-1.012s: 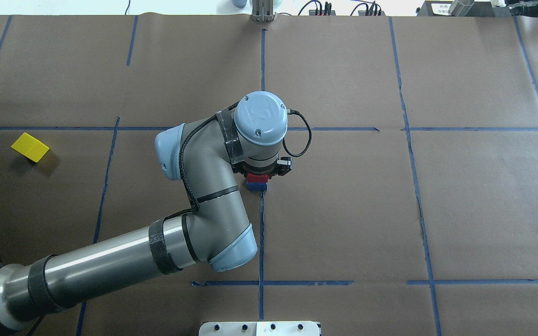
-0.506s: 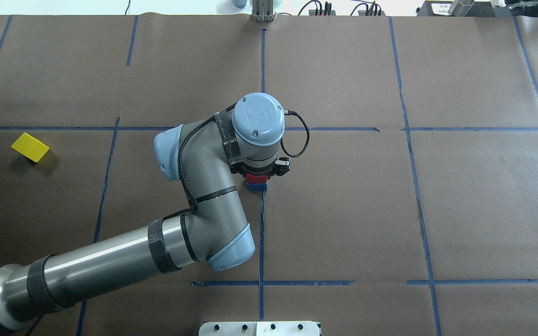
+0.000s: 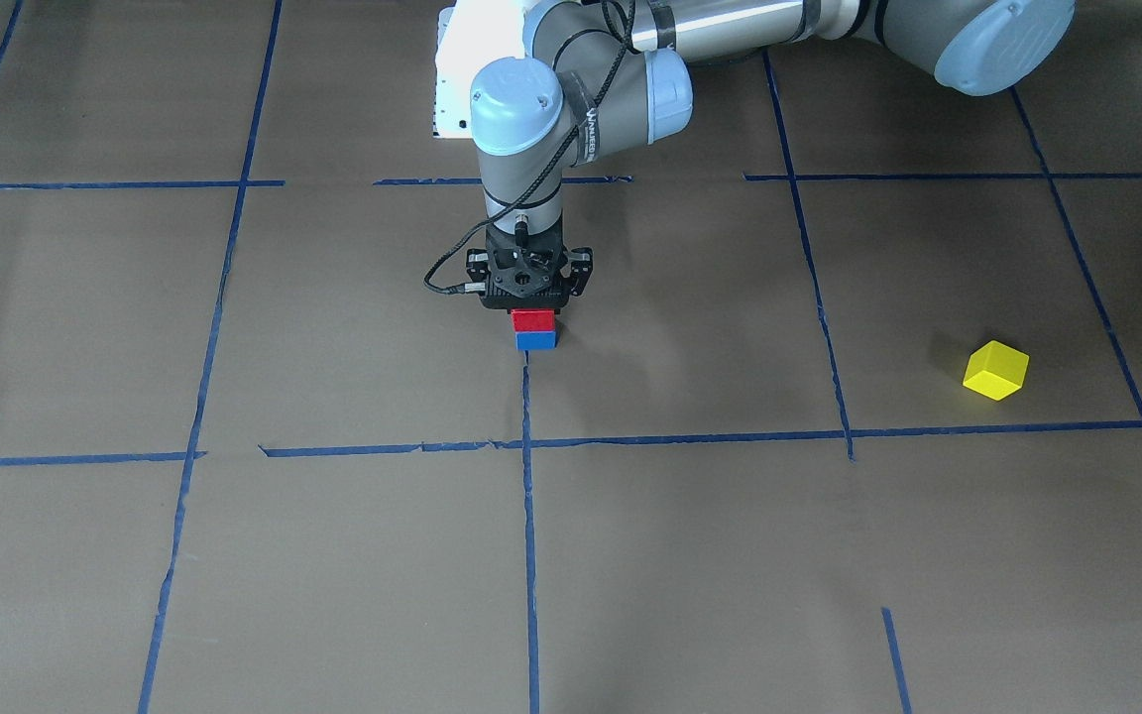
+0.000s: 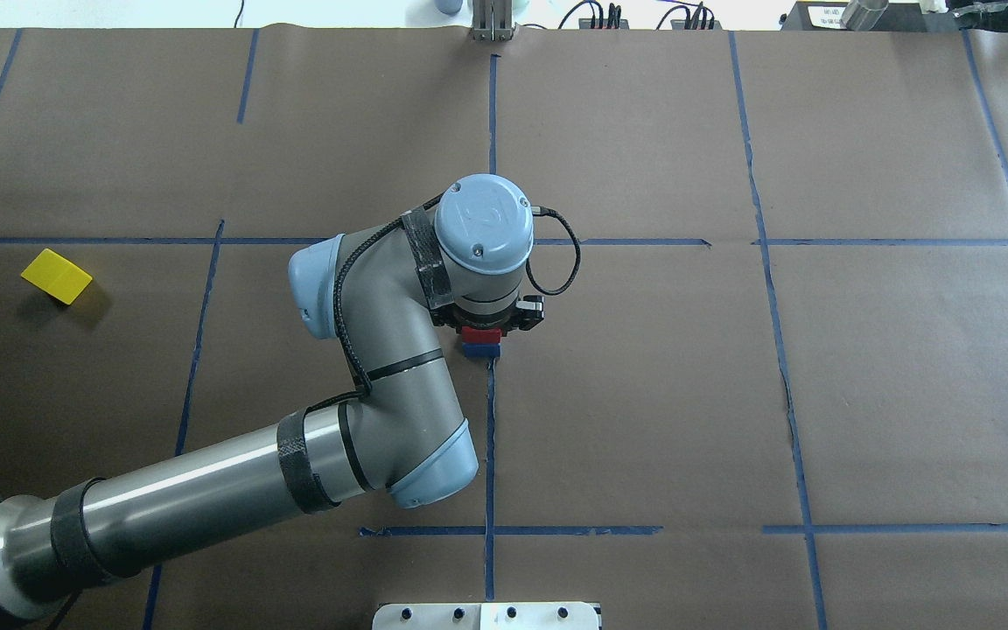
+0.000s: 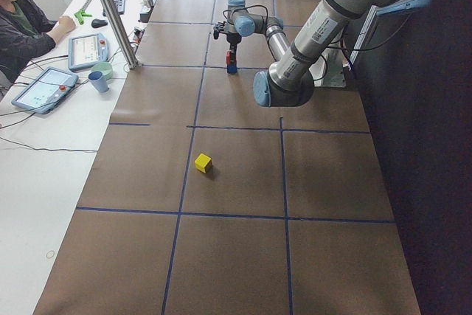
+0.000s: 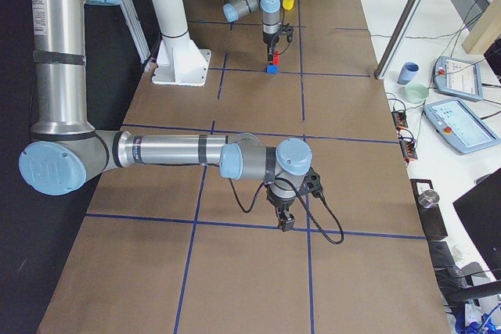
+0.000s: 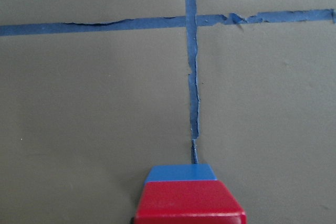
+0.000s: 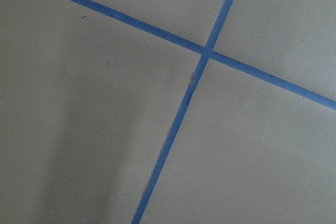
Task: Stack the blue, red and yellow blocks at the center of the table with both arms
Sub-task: 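Lower the red block onto the blue block and open the left gripper, then lift the left gripper away and move it toward the yellow block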
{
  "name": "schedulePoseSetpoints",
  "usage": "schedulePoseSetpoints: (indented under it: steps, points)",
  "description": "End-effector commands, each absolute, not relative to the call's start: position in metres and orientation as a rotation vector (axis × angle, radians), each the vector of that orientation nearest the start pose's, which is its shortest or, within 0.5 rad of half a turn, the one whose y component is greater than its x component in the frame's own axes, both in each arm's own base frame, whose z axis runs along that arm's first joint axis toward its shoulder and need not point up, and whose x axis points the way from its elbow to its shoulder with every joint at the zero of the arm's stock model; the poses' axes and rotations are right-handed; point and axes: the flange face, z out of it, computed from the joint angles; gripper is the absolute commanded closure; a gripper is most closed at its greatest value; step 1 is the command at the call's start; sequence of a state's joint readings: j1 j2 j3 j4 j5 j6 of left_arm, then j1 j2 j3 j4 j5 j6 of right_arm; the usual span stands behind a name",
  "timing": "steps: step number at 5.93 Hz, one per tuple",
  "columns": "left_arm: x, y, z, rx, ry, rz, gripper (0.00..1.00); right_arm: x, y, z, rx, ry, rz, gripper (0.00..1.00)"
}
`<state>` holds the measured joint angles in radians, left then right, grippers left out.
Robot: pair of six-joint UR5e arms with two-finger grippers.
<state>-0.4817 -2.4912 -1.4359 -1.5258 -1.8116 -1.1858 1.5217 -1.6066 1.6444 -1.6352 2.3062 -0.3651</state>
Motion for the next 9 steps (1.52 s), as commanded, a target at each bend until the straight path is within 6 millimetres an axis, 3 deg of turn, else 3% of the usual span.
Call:
schedulePoseSetpoints:
  steps: [1, 2, 4, 5, 6, 7, 9]
  points:
    - [0.618, -0.447, 0.150, 0.099, 0.761, -0.003, 0.36, 0.043, -0.477, 0.649, 0.090, -0.735, -0.385, 0.00]
    - [0.619, -0.446, 0.150, 0.098, 0.761, -0.002, 0.34, 0.043, -0.477, 0.649, 0.090, -0.735, -0.385, 0.00]
    - [0.618, -0.445, 0.149, 0.100, 0.765, -0.001, 0.00, 0.043, -0.477, 0.649, 0.092, -0.736, -0.386, 0.00]
    - [0.610, -0.449, 0.143, 0.105, 0.770, -0.009, 0.00, 0.043, -0.477, 0.649, 0.092, -0.736, -0.386, 0.00]
    - [0.581, -0.468, 0.131, 0.111, 0.797, -0.034, 0.00, 0.043, -0.477, 0.649, 0.092, -0.736, -0.386, 0.00]
    - [0.538, -0.482, 0.140, 0.052, 0.831, -0.043, 0.00, 0.043, -0.477, 0.649, 0.092, -0.736, -0.386, 0.00]
    - [0.454, -0.482, 0.187, 0.094, 0.855, 0.023, 0.00, 0.043, -0.477, 0.649, 0.092, -0.736, -0.386, 0.00]
